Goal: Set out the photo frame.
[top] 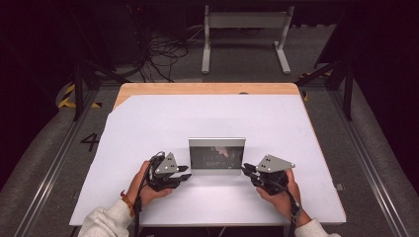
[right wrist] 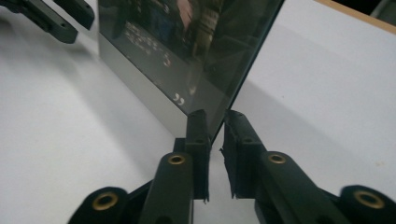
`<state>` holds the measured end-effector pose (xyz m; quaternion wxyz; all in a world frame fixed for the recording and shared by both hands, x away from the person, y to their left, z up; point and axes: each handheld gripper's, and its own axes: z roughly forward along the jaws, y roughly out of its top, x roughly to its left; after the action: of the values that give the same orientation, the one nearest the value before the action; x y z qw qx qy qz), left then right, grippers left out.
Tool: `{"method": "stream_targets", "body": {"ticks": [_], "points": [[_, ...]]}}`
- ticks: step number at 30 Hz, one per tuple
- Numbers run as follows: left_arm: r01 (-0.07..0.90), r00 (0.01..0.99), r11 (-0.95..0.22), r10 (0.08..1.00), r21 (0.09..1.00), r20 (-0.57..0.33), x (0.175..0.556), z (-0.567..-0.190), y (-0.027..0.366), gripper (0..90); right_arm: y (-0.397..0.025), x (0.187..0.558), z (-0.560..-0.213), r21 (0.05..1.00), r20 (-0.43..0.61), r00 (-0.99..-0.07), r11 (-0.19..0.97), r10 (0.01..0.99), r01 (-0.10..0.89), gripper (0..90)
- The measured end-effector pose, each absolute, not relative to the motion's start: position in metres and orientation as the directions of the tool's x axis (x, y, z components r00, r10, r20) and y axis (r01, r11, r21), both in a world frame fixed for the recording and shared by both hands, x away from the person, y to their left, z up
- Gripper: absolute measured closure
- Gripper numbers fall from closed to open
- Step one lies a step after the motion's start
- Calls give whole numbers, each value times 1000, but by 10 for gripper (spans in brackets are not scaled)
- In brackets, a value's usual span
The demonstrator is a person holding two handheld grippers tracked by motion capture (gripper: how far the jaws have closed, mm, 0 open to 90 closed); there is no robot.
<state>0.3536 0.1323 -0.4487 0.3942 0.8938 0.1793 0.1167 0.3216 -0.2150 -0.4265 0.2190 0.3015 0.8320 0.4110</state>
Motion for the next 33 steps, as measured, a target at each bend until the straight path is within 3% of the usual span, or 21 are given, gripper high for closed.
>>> {"method": "stream_targets", "body": {"ticks": [6,19,33], "points": [[228,907,-617,416,753,67,345,-447,141,678,-224,311,-420,807,-166,-735,519,658,282,756],[235,884,-589,460,773,82,329,-443,167,624,-239,296,-423,808,-156,-737,514,658,287,625],[257,853,-580,511,773,100,318,-448,190,487,-247,290,-432,794,-169,-733,532,659,295,535]]}}
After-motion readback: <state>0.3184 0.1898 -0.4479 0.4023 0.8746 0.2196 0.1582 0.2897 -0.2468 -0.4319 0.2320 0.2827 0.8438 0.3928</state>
